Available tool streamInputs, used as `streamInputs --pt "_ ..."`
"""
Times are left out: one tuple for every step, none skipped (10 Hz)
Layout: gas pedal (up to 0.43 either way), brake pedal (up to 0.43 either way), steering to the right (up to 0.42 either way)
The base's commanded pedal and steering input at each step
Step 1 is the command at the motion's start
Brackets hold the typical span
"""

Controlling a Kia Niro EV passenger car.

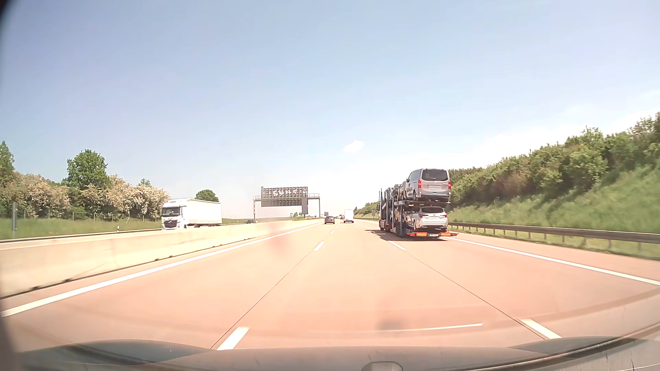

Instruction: Follow the waypoints while adhering to traffic rules and regulations

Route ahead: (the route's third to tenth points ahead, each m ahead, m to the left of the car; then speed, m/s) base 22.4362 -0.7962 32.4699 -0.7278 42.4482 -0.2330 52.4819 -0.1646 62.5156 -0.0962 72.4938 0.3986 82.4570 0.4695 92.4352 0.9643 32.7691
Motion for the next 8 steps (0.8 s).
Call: streamInputs --pt "0.319 0.000 -0.006" --pt "0.311 0.000 -0.006" --pt "0.299 0.000 -0.006" --pt "0.299 0.000 -0.005" --pt "0.287 0.000 -0.004" --pt "0.280 0.000 -0.004" --pt "0.280 0.000 -0.003" --pt "0.248 0.000 -0.003"
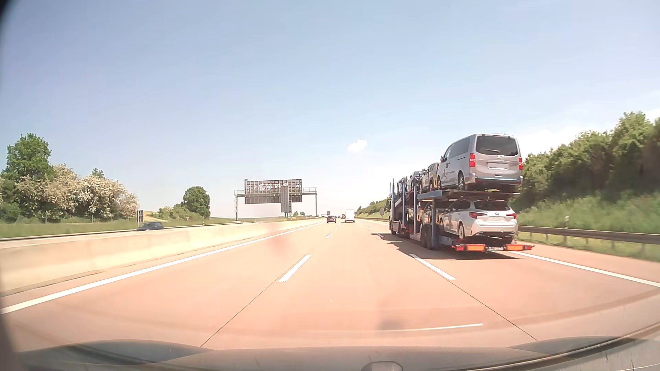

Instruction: Follow the waypoints while adhering to traffic rules and regulations

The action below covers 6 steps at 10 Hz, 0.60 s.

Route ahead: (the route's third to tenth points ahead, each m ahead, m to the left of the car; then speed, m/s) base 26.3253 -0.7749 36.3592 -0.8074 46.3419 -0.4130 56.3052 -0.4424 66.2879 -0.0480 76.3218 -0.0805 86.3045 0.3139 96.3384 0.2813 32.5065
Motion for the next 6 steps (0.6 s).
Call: streamInputs --pt "0.248 0.000 -0.003" --pt "0.248 0.000 -0.003" --pt "0.248 0.000 -0.003" --pt "0.248 0.000 -0.003" --pt "0.248 0.000 -0.003" --pt "0.220 0.000 -0.003"
